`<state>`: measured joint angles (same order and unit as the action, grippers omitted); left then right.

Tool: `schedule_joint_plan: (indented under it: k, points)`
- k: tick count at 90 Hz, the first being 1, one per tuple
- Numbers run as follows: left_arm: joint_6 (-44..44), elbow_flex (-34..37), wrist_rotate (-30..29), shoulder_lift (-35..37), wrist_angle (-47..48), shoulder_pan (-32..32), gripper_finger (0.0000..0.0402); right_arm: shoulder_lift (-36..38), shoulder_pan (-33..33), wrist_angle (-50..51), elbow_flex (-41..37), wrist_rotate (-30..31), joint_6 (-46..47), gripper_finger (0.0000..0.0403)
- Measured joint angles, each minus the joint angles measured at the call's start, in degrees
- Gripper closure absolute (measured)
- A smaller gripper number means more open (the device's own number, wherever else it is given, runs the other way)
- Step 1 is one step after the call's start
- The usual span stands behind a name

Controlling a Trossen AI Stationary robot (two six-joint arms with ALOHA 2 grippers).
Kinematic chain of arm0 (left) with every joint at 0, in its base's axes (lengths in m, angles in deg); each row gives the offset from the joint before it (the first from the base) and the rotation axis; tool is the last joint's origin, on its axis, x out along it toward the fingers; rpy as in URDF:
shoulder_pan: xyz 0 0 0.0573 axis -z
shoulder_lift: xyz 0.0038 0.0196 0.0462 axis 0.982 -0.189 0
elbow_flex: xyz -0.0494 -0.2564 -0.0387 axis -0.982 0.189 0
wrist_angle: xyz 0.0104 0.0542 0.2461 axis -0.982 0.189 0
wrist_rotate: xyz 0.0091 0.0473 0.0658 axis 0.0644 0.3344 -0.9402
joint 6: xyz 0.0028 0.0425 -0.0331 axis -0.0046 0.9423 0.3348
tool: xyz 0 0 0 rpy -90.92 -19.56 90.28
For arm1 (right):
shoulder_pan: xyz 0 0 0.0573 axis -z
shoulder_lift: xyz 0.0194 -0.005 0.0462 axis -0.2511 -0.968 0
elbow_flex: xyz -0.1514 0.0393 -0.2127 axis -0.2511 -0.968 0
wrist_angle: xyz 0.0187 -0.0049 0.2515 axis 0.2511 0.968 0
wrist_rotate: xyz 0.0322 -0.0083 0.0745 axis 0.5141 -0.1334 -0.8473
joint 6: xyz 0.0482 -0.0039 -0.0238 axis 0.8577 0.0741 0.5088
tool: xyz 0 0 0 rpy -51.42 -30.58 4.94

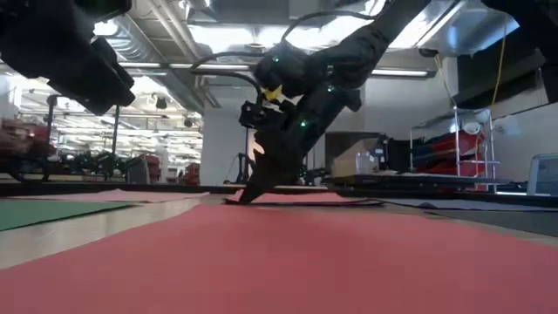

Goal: Organize paper
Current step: Stack the red paper on top of the red paper

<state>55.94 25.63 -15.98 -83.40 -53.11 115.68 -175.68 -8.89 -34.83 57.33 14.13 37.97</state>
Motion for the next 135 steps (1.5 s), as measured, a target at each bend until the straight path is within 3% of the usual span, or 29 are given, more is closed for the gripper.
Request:
schedule_joint_plan:
  k: [19, 65, 78, 112, 135]
  points:
    - [-0.2, 0.0, 0.0, 0.0, 0.0, 0.0, 0.0402, 0.0, 0.0, -0.4, 0.0, 0.0, 0.0, 0.0393]
    - [-1.2, 0.0, 0.0, 0.0, 0.0, 0.0, 0.0402, 1.6, -1.1, -1.6, 0.2, -0.6, 0.2, 0.0401]
    - [-1.2, 0.0, 0.0, 0.0, 0.0, 0.0, 0.0402, 1.3, -1.6, -1.0, 1.5, -0.6, -1.5, 0.0370]
    - [-1.6, 0.0, 0.0, 0.0, 0.4, 0.2, 0.0402, 0.8, -1.0, -0.5, 1.6, 4.6, -1.1, 0.0213]
    - [-1.8, 0.0, 0.0, 0.0, 1.1, 0.2, 0.0402, -1.1, 0.1, 0.7, 1.6, 1.6, 1.9, 0.0193]
